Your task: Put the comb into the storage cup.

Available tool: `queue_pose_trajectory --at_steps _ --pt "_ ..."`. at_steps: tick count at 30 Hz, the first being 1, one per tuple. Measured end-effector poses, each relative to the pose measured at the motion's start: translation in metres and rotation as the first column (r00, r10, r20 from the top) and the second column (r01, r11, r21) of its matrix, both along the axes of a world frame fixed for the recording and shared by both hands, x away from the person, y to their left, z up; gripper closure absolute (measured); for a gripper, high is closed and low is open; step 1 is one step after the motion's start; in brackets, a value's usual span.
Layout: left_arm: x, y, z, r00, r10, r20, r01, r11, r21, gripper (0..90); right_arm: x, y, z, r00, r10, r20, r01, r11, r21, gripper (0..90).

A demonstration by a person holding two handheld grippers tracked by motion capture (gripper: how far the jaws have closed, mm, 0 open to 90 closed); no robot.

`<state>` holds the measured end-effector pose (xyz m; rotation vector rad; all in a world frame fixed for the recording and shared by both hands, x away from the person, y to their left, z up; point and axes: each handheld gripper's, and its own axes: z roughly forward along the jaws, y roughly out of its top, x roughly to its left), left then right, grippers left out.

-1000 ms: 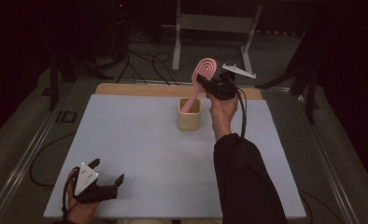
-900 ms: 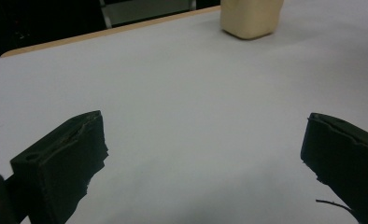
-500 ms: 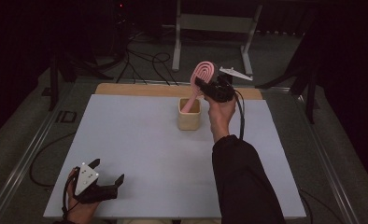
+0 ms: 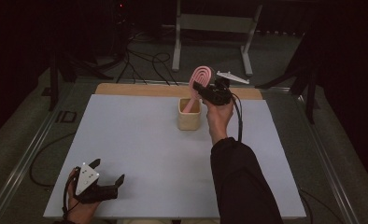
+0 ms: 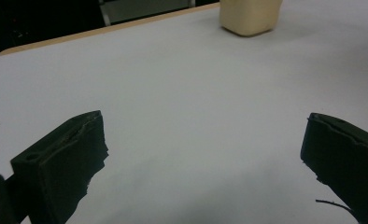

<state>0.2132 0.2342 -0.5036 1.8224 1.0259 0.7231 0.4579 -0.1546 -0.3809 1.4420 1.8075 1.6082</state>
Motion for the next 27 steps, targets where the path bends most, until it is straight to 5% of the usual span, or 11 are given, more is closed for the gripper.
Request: queue_pose_trajectory --at_steps 27 --pt "0.001 -0.001 -0.001 1.0 -0.006 -0.006 0.006 1.0 0.007 0.9 0.0 0.005 -0.026 0.9989 0.011 -0.045 -0.012 0.9998 -0.013 62.2"
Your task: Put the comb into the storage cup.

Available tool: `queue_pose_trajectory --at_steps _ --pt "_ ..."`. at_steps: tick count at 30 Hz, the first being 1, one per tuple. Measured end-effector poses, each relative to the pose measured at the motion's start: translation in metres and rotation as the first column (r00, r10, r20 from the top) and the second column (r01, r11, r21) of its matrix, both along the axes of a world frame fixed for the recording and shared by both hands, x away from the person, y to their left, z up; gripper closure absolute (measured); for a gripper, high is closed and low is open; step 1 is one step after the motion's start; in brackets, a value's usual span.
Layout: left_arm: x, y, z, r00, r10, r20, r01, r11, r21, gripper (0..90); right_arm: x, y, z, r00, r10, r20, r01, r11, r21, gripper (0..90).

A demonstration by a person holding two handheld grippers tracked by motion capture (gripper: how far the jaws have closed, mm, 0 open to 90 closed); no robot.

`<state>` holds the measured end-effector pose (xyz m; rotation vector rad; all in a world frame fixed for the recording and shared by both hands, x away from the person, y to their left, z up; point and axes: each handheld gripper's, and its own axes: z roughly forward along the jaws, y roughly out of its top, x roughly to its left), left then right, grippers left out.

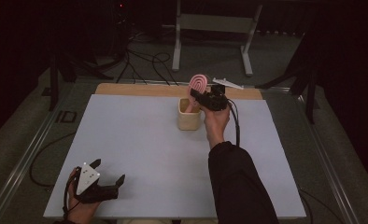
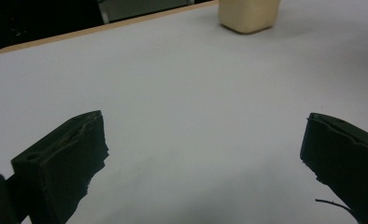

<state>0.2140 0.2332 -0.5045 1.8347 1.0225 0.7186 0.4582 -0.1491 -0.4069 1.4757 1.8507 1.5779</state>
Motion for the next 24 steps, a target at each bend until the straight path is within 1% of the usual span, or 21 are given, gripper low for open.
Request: queue_pose_trajectory --at_steps 9,19,24 --pt "0.0 -0.001 0.0 1.0 0.0 0.0 0.0 1.0 0.001 1.0 0.0 0.002 -0.009 0.9999 0.003 -0.013 -0.004 1.0 -0.008 62.0" --pt "0.0 -0.001 -0.001 1.0 -0.002 -0.001 0.002 1.0 0.003 0.9 0.0 0.006 -0.013 0.9998 0.004 -0.02 -0.005 0.9998 -0.021 61.5" --pt "0.0 -0.001 -0.001 1.0 -0.002 -0.001 0.002 1.0 0.002 1.0 0.001 0.008 -0.014 0.9998 0.009 -0.017 -0.009 0.9999 -0.015 61.1"
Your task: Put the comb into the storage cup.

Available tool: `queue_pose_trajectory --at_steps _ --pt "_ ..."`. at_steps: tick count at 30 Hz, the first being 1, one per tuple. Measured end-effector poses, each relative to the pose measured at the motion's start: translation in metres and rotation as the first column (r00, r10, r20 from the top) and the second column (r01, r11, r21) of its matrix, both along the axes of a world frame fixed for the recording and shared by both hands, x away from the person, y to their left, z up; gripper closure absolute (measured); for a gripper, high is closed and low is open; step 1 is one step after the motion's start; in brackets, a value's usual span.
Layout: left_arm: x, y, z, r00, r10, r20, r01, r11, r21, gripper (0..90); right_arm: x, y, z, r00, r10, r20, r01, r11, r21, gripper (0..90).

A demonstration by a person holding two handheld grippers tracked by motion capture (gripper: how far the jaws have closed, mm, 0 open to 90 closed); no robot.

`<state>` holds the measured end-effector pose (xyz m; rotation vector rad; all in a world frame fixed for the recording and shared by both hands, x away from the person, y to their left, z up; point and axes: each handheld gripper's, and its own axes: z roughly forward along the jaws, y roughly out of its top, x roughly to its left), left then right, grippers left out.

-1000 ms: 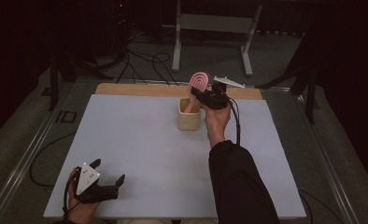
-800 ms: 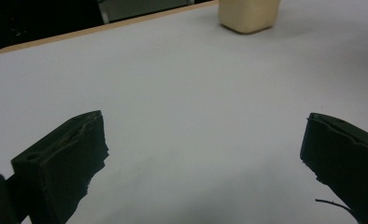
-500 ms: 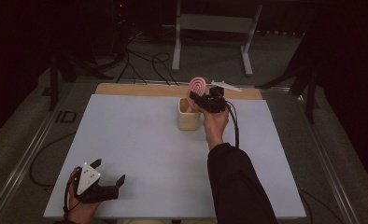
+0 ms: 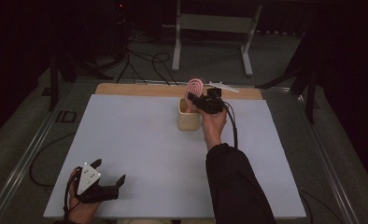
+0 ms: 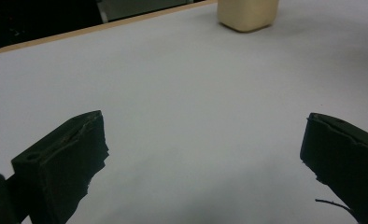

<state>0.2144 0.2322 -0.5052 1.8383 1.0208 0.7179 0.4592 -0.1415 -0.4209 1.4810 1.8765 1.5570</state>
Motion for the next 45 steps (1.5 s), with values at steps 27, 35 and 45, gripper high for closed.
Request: queue_pose_trajectory --at_steps 27,35,45 --pt "-0.0001 0.0003 0.0003 1.0 0.001 0.0 -0.001 1.0 0.001 1.0 0.0052 0.0022 -0.0018 0.9987 -0.05 0.008 0.05 0.9986 -0.017 56.8" --pt "0.0002 0.0 -0.0001 1.0 -0.001 -0.002 0.001 1.0 0.004 1.1 0.0059 -0.0024 -0.0018 0.9977 -0.067 0.005 0.068 0.9975 -0.021 52.8" --pt "0.0002 -0.0006 -0.0003 1.0 0.0 -0.001 0.0 1.0 0.005 1.1 0.0037 -0.002 -0.0017 0.9988 -0.049 0.005 0.049 0.9983 -0.033 43.5"
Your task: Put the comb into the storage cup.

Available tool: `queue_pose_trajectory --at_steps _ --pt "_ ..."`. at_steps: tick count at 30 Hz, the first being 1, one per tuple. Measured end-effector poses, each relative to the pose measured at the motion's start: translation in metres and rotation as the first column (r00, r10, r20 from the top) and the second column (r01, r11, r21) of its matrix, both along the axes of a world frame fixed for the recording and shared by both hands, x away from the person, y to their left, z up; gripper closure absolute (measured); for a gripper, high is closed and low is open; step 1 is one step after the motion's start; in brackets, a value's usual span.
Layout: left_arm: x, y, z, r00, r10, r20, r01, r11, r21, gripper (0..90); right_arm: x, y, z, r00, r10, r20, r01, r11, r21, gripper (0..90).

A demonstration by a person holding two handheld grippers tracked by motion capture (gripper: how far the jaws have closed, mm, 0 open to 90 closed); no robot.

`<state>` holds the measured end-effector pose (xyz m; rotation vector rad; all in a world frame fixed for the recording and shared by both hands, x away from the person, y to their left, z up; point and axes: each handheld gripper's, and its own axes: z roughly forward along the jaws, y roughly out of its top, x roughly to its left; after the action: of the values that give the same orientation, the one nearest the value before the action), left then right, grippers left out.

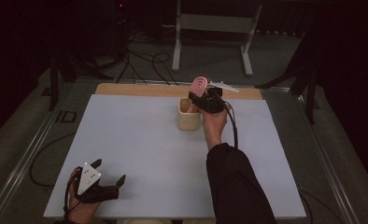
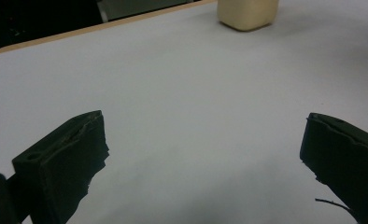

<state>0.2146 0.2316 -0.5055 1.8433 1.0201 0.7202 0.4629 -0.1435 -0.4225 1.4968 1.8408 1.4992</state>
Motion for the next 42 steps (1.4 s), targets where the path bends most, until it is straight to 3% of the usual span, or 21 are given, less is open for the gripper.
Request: queue_pose_trajectory --at_steps 6,13,17,26,42 --pt "0.0 0.0 0.0 1.0 0.001 0.0 -0.001 1.0 0.002 1.2 -0.003 0.0 0.0 1.0 -0.001 0.005 0.001 0.9997 -0.023 35.0" --pt "0.0 -0.001 -0.001 1.0 -0.001 -0.004 0.001 1.0 0.007 1.2 -0.007 -0.008 -0.002 0.9996 -0.025 -0.008 0.025 0.9997 -0.005 21.2" --pt "0.0 -0.001 -0.001 1.0 -0.002 -0.005 0.002 1.0 0.009 1.2 -0.009 -0.013 -0.002 0.9996 -0.024 -0.012 0.024 0.9997 -0.01 18.3" --pt "0.001 -0.001 -0.001 1.0 -0.002 -0.006 0.002 0.9999 0.013 1.2 -0.019 -0.017 -0.005 0.9998 0.02 -0.009 -0.02 0.9976 -0.067 15.9" --pt "0.001 -0.003 -0.002 1.0 -0.001 -0.007 0.001 0.9999 0.017 1.2 -0.047 -0.041 -0.025 0.9957 0.082 -0.045 -0.084 0.9949 -0.055 14.6"
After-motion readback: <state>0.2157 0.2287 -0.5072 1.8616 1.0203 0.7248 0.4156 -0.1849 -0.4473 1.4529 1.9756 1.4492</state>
